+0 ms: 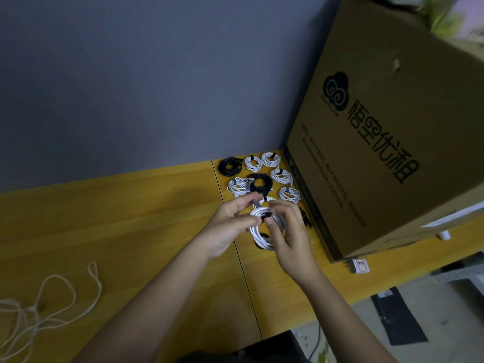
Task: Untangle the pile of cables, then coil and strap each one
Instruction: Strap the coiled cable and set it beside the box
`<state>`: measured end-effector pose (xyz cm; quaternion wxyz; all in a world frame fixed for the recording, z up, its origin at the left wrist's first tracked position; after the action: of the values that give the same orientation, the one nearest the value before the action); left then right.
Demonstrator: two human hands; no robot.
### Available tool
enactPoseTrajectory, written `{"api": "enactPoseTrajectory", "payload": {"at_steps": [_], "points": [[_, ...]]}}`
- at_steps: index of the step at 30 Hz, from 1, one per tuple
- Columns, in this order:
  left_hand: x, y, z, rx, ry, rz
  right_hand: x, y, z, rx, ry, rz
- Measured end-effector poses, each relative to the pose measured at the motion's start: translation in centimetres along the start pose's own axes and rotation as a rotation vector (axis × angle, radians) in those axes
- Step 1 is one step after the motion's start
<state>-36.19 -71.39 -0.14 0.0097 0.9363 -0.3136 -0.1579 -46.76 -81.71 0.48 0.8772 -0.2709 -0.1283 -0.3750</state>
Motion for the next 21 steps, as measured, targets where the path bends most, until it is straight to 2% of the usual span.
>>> {"api": "enactPoseTrajectory", "payload": {"at_steps": [4, 7, 12, 16, 21], "points": [[0.1, -0.2, 0.3, 0.141, 0.066, 0.033, 0.1, -0.3, 0.1, -0.05, 0.017, -0.033], [0.2, -0.1, 0.2, 0.213, 0.101, 0.079, 0.2, -0.3, 0.4, 0.095, 0.175, -0.004], [-0.1, 0.5, 0.3, 0.3, 0.137, 0.148, 0.3, -0.1, 0.2, 0.247, 0.388, -0.069], [-0.2, 0.3, 0.5, 0.315, 0.158, 0.099, 0.6, 0.1, -0.4, 0.275, 0.509, -0.026], [-0.5, 0.5, 0.8, 0.329, 0.17, 0.15, 0.3, 0.3, -1.4, 0.322, 0.665, -0.01]]}}
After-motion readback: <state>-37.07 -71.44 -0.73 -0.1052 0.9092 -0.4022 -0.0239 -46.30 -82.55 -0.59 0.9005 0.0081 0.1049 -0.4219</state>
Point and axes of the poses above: each hand's wrist, its own x-axis towards the middle knuckle, its own y-axis out of the palm, z = x × y, the point moved 3 cm from there along x, towards the middle knuckle, and after that the axes turned 14 degrees about -z, right-handed, at the moved point
